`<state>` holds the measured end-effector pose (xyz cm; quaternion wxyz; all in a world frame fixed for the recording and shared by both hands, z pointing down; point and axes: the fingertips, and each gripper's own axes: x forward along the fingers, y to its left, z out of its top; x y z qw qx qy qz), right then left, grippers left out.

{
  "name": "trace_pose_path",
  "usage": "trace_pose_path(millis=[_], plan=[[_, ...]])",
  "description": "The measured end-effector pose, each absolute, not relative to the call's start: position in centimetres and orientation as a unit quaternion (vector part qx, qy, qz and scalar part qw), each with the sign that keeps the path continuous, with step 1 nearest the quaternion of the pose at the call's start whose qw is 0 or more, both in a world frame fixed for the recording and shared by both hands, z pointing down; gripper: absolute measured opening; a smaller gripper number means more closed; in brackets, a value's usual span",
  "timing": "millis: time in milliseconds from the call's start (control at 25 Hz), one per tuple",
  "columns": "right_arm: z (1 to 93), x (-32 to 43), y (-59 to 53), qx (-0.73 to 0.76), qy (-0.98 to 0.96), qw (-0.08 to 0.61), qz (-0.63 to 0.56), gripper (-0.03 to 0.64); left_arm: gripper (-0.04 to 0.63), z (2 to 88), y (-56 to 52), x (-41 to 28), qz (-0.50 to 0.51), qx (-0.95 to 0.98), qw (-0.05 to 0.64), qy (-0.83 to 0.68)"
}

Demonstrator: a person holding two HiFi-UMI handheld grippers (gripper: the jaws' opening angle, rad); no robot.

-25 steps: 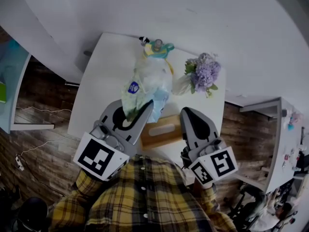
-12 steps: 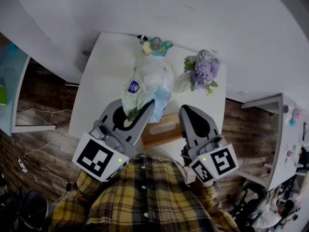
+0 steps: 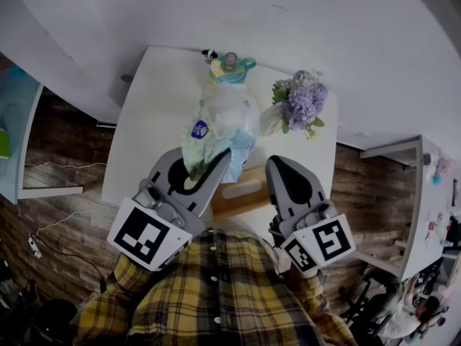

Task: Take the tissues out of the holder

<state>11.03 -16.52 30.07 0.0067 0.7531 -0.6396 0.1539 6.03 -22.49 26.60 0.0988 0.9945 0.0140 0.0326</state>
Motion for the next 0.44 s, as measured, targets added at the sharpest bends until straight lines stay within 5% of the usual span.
trace_pose_path(millis=[440], plan=[[30.72, 11.07, -16.37, 0.756, -0.634, 0.011, 0.163, 0.011, 0.041, 26.99, -22.36, 6.09, 0.038, 0.994, 0.102, 0.018]])
